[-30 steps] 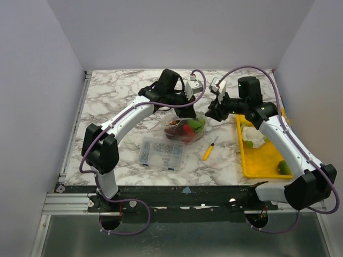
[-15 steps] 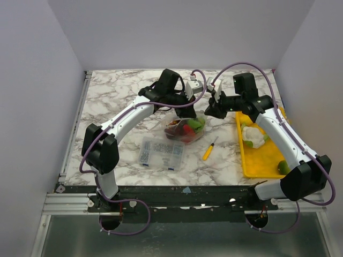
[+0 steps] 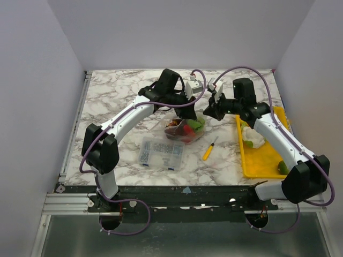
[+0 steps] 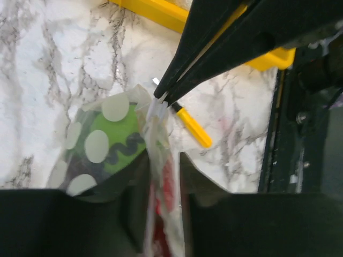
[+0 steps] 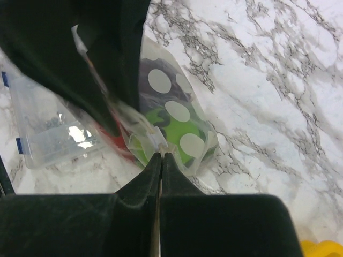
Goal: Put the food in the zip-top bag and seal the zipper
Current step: Zip the zipper food storage bag at the center of the board.
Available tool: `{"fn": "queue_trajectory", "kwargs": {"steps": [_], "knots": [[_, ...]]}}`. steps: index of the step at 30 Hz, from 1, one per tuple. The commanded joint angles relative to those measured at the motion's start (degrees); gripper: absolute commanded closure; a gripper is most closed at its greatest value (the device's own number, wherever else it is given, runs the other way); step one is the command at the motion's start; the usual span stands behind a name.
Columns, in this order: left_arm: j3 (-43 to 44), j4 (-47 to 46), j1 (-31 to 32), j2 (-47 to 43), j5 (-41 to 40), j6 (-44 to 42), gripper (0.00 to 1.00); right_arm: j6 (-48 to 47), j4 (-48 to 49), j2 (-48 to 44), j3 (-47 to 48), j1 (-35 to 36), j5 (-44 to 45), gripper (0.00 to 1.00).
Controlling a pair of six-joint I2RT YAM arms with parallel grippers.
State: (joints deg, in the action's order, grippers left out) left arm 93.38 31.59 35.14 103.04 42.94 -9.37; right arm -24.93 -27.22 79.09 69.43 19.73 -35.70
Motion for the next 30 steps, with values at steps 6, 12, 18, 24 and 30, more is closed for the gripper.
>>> {"fn": "queue_trajectory", "kwargs": {"steps": [6,12,18,24,30], "knots": [[-1.8,-10.6,-0.7,-6.1,1.2,5.8,0.46,10.6,12.7,-4.8,-5.7,0.4,5.7,1.0],[-5.9,-19.2,0.7,-7.2,-2.5,5.5,0.43,12.0,12.0,-4.0,-4.7,0.4,4.8,1.0],[-6.0,-21.6,1.3,-5.4,-1.1,1.7,0.47,11.2,13.2,-5.4,-5.9,0.5,5.7,1.0],[-5.0,-22.7,1.6,-3.2,-1.5,1.7,0.52,11.3,13.4,-5.6,-5.8,0.5,5.3,1.0],[-4.4,-22.2,1.6,-1.5,-1.9,1.4,0.55,11.8,13.5,-5.4,-6.0,0.5,5.2,1.0]]}}
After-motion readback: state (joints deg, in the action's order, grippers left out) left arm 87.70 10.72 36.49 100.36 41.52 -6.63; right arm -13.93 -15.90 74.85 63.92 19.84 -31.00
